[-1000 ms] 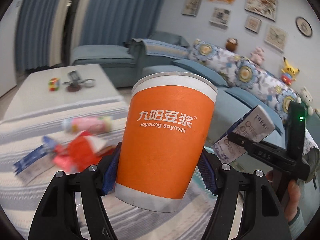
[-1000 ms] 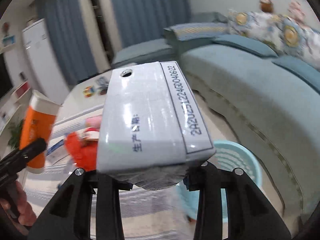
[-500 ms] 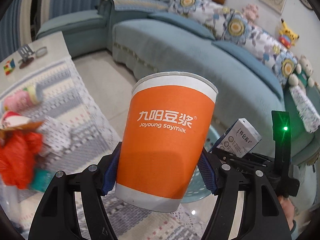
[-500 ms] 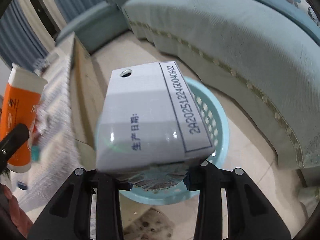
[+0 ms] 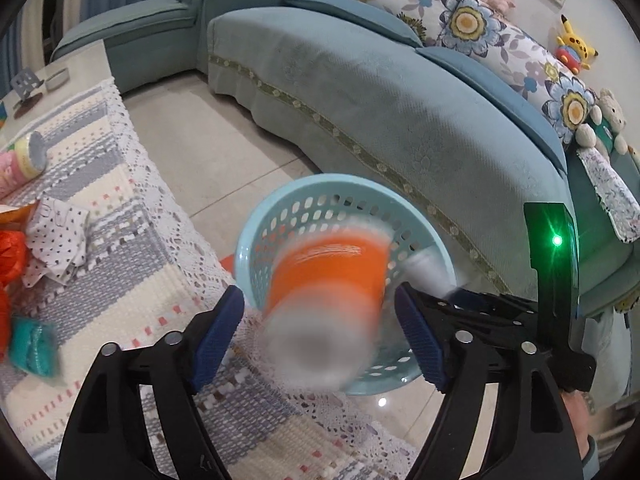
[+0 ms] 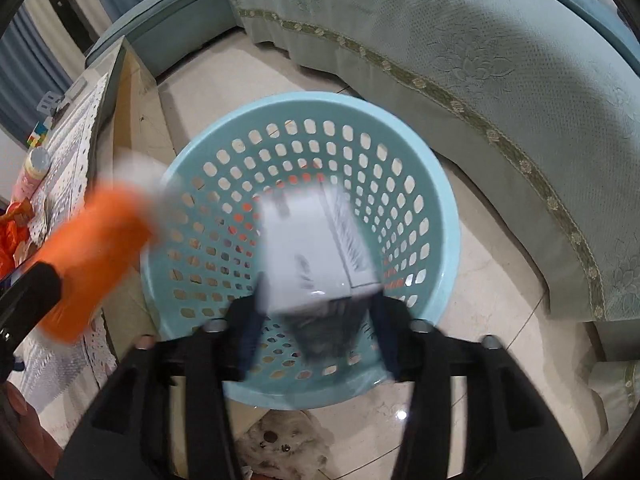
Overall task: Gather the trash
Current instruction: 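Carry the cup and box to the blue basket and release both, then grasp the clear plastic bottle with the left tool while the right tool grasps the red bag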
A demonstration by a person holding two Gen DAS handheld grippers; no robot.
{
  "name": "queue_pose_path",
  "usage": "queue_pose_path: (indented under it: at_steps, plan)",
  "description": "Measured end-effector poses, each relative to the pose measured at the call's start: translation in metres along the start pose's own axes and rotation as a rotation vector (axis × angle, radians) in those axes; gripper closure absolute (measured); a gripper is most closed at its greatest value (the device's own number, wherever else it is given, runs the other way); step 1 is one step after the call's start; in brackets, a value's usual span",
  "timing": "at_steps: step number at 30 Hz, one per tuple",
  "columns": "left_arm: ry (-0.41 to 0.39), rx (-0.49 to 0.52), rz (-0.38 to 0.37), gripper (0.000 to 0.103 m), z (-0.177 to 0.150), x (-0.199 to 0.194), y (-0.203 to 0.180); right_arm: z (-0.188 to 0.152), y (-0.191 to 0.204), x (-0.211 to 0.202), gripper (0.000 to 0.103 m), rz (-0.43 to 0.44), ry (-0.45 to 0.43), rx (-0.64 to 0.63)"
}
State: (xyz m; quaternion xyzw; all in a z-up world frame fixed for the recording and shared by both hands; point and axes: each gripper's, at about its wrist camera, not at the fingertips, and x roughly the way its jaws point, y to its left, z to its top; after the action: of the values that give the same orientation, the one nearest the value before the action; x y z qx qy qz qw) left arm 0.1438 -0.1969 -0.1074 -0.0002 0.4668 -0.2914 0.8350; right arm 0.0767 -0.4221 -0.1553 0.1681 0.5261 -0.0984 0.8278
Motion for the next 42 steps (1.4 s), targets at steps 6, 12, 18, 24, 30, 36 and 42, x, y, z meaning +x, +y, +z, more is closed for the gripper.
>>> queue_pose_path:
  at_steps: [6, 12, 18, 24, 30, 36, 42]
  plan:
    - [-0.040, -0.010, -0.028, 0.026, 0.003, -0.022, -0.002, 0.000, 0.002, -0.021, 0.050, 0.027, -0.047, 0.004]
    - [-0.126, -0.028, -0.048, 0.026, 0.001, -0.077, 0.005, -0.005, 0.040, -0.066, 0.050, 0.056, -0.157, -0.088]
    - [-0.255, -0.048, -0.007, 0.026, -0.011, -0.158, 0.033, -0.009, 0.095, -0.123, 0.050, 0.135, -0.307, -0.182]
    - [-0.365, -0.118, 0.106, 0.022, -0.038, -0.235, 0.086, -0.023, 0.167, -0.160, 0.050, 0.241, -0.434, -0.311]
    - [-0.330, -0.158, 0.280, 0.016, -0.076, -0.261, 0.148, -0.031, 0.230, -0.153, 0.050, 0.313, -0.446, -0.406]
    - [-0.212, -0.255, 0.294, 0.016, -0.100, -0.230, 0.207, -0.038, 0.274, -0.121, 0.050, 0.347, -0.388, -0.465]
    - [-0.129, -0.300, 0.292, 0.018, -0.101, -0.190, 0.236, -0.041, 0.307, -0.085, 0.049, 0.350, -0.322, -0.519]
